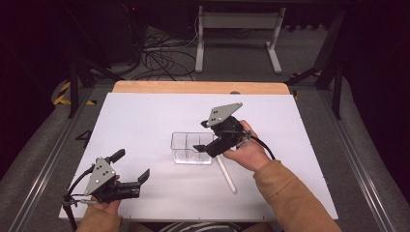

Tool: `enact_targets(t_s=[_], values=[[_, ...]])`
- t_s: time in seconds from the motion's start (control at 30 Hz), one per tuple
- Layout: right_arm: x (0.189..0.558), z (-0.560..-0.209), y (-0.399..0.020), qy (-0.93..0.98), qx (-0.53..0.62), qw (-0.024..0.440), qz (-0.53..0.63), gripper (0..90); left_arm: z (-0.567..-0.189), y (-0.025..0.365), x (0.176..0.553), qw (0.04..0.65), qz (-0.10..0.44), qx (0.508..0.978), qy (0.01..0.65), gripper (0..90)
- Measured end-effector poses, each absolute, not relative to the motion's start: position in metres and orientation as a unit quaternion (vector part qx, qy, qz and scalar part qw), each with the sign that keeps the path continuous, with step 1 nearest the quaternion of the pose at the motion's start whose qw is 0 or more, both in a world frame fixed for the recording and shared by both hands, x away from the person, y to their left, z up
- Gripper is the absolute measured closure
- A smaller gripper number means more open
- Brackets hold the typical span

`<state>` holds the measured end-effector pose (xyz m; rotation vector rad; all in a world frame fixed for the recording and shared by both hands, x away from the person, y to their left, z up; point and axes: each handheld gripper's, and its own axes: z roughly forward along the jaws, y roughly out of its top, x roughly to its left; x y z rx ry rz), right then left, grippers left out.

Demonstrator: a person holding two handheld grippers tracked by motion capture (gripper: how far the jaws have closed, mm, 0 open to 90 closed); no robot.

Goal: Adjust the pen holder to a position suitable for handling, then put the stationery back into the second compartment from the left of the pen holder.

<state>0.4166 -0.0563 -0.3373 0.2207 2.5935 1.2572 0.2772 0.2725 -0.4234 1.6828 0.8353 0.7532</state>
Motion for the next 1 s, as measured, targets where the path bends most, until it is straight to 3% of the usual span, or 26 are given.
enact_targets(t_s=[0.5, 1.0], values=[[0.398, -0.335, -0.101, 0.839, 0.144, 0.154, 0.502, 0.5, -0.423, 0.273, 0.277, 0.531, 0.316, 0.704, 0.351, 1.6], [0.383, -0.348, -0.123, 0.832, 0.199, 0.170, 0.488, 0.0, -0.423, 0.272, 0.277, 0.531, 0.316, 0.704, 0.350, 1.6]])
